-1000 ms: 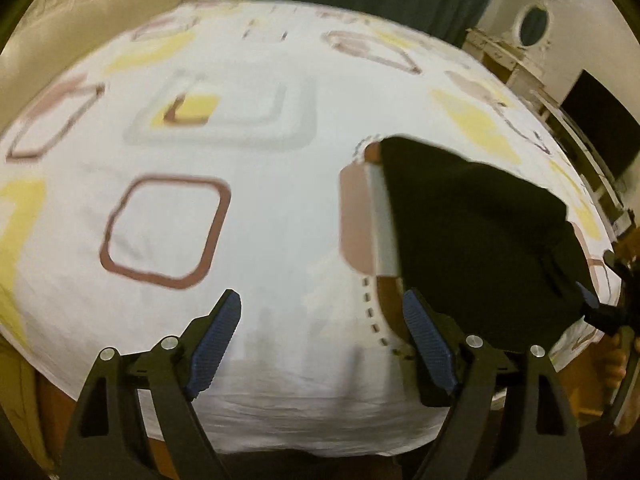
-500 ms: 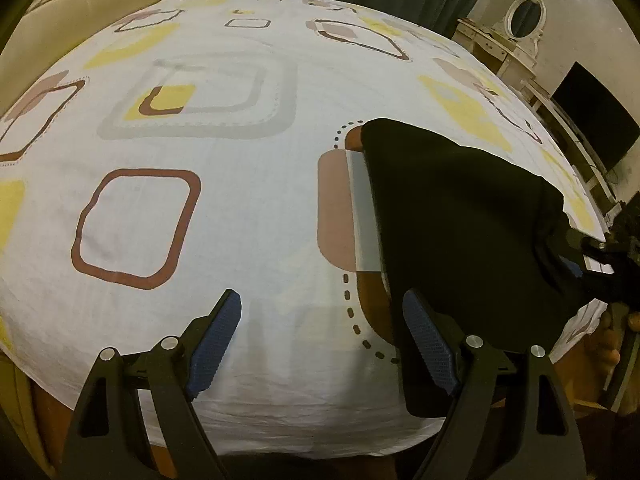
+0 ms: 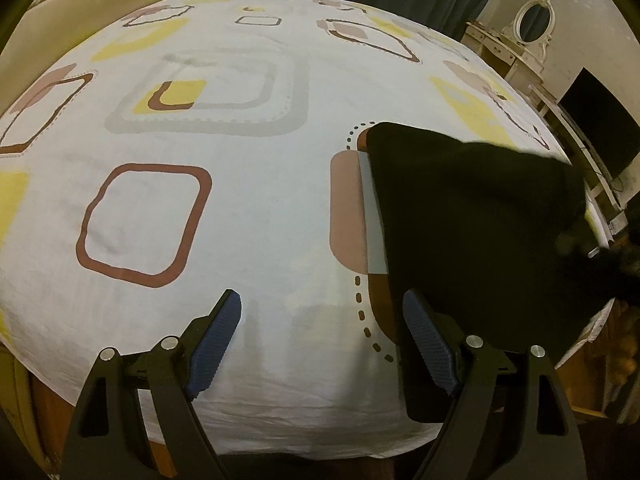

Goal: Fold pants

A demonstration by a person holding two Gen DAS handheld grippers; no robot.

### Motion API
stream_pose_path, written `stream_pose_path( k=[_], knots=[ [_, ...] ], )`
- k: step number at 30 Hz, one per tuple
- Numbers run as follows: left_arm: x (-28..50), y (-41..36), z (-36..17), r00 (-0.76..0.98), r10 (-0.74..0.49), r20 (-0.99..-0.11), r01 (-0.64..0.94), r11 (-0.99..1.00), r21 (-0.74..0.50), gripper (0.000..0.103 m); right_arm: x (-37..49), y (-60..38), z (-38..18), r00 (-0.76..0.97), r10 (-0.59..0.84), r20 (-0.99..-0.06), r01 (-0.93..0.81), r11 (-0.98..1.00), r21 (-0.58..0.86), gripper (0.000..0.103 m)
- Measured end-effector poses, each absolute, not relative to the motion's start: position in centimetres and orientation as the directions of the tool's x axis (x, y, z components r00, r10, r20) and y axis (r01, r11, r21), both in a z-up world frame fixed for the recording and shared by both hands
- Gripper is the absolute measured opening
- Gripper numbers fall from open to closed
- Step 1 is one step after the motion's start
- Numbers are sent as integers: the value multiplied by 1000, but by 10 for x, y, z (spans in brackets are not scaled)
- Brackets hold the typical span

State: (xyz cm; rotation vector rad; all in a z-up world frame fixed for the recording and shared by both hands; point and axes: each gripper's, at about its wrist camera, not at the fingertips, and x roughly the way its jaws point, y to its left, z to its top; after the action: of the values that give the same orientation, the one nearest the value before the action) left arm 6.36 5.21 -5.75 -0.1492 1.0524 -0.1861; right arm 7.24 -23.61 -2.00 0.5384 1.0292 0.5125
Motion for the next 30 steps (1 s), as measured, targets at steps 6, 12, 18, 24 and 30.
stream_pose_path(
  k=[6, 12, 18, 24, 30],
  knots=[
    [62, 51, -55, 490, -223, -843, 88, 974, -207, 82, 61, -260, 50, 531, 625, -572, -227, 755, 615, 11],
    [61, 48, -55, 486, -231, -843, 100, 973, -208, 82, 49, -321, 66, 603, 566, -562, -178, 782, 597, 11],
    [60, 45, -55, 483, -236, -843, 109, 972, -210, 82, 41, -390, 23, 618, 495, -611, -33, 792, 609, 11],
    [59, 41, -57, 475, -247, -845, 115, 969, -219, 82, 38, -428, -33, 590, 444, -675, 105, 786, 609, 11],
    [56, 34, -56, 474, -255, -843, 140, 967, -214, 82, 39, -438, -72, 578, 451, -680, 168, 750, 640, 11]
  ],
)
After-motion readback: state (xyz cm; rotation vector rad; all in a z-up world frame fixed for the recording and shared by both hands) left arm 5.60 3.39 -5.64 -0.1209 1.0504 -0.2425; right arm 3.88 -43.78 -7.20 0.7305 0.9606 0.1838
